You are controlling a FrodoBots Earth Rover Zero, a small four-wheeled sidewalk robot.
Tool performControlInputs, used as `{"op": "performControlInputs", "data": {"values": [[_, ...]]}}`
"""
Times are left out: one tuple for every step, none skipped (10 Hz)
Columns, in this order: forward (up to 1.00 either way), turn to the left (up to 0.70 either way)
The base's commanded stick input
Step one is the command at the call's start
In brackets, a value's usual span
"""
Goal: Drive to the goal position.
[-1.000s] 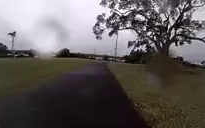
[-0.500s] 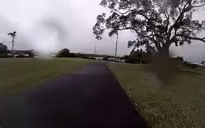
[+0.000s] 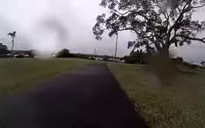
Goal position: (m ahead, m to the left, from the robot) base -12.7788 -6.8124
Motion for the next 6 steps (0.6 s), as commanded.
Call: {"op": "performControlInputs", "data": {"values": [[0.0,0.0],[0.0,0.0],[0.0,0.0],[0.0,0.0],[0.0,0.0],[0.0,0.0]]}}
